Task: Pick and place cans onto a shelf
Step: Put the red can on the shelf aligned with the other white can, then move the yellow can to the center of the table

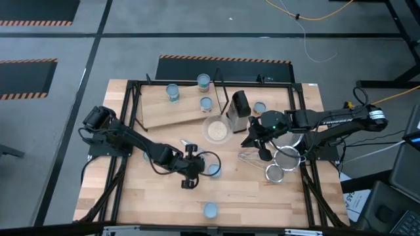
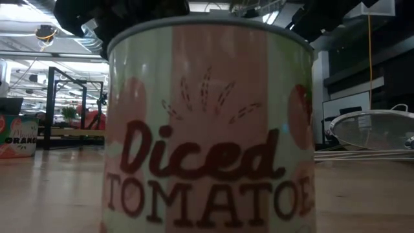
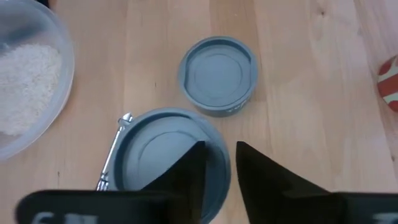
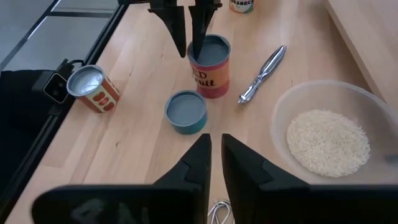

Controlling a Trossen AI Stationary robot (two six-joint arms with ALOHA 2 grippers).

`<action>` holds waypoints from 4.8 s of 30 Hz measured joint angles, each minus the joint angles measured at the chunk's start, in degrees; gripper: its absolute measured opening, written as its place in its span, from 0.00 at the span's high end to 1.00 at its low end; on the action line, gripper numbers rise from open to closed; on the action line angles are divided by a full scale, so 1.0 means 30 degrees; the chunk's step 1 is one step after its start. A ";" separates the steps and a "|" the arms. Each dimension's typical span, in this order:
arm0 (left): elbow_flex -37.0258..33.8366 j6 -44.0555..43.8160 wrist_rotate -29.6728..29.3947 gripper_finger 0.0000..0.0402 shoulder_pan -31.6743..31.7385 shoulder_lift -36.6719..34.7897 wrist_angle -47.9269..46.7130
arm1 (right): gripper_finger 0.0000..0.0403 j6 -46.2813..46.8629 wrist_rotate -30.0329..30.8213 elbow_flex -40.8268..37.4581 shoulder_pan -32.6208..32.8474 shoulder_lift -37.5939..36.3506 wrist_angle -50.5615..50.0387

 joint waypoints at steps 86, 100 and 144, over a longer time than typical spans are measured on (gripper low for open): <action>-0.6366 0.3540 0.1384 0.91 1.4274 -1.0061 -0.1449 | 0.89 -0.0059 0.0003 0.0007 0.0007 0.0015 0.0080; -0.6367 0.3547 0.1358 0.79 1.4274 -1.0047 -0.1438 | 0.89 -0.0066 0.0006 0.0007 0.0007 0.0015 0.0078; -0.4166 0.4421 0.1341 0.75 1.1732 -1.3483 -0.1297 | 0.84 -0.0284 0.1995 0.0029 -0.0354 0.0000 0.2337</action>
